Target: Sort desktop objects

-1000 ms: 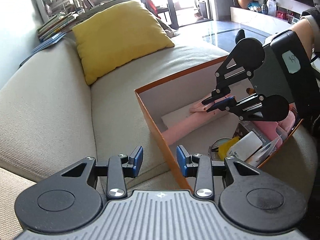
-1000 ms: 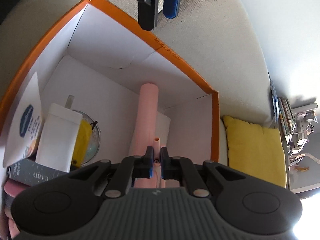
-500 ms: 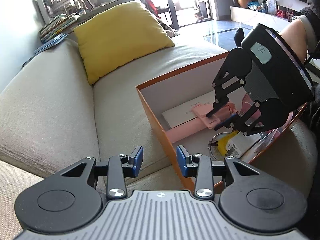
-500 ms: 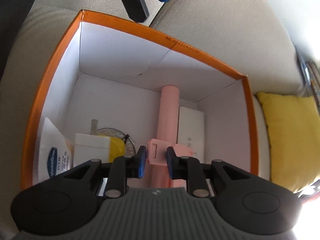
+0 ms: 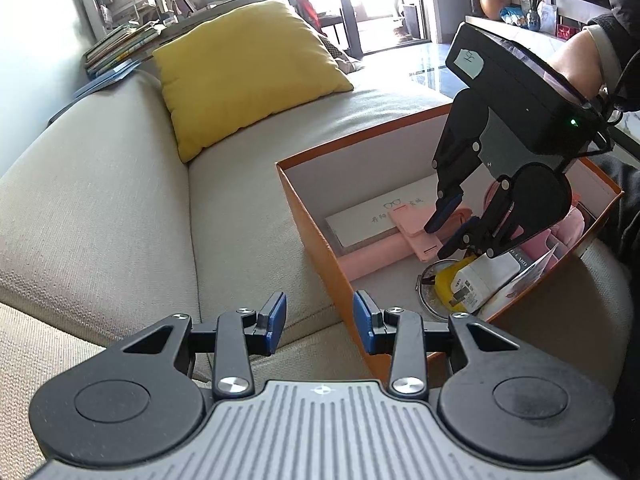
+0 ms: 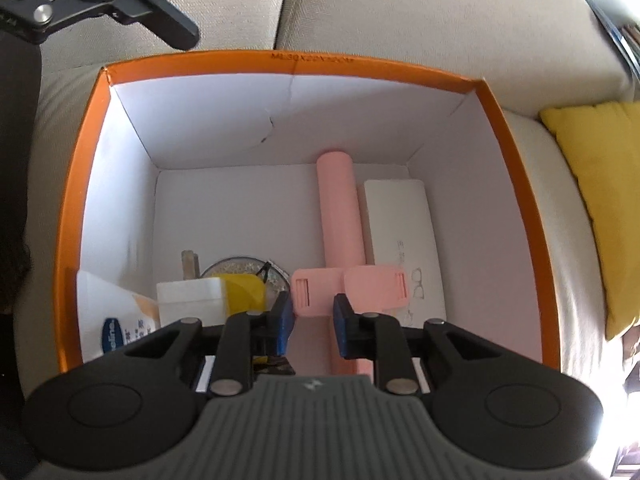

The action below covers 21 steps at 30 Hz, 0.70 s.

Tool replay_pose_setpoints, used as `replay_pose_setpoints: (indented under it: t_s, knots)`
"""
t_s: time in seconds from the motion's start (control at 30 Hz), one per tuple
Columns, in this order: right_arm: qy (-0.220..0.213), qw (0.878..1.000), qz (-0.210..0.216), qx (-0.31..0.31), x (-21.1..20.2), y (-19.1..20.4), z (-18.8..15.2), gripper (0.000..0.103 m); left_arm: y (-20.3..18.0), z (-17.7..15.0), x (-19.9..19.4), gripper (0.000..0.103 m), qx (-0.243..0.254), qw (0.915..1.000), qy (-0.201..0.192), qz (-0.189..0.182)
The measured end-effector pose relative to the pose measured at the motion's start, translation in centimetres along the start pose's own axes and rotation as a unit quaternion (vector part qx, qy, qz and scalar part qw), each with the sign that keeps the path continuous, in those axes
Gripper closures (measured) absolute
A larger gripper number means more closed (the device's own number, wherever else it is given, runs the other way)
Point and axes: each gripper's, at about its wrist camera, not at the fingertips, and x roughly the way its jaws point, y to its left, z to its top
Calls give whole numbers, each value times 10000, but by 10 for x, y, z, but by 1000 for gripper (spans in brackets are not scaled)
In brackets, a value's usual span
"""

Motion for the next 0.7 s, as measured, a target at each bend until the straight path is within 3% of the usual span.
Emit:
replay_pose_setpoints:
  t_s: [0.1, 0.37, 0.7]
  knots:
    - [53, 9997, 27, 249, -7, 12, -18, 77, -1, -1, -2, 60, -8, 10000, 1, -12]
    - [-217, 9977, -182, 614, -29, -3, -14, 75, -11, 2, -17, 60, 34, 10000, -71, -20]
    - [-711, 9810, -924, 1550, -99, -5, -18, 74, -38, 16, -59, 57, -40, 9986, -519, 52]
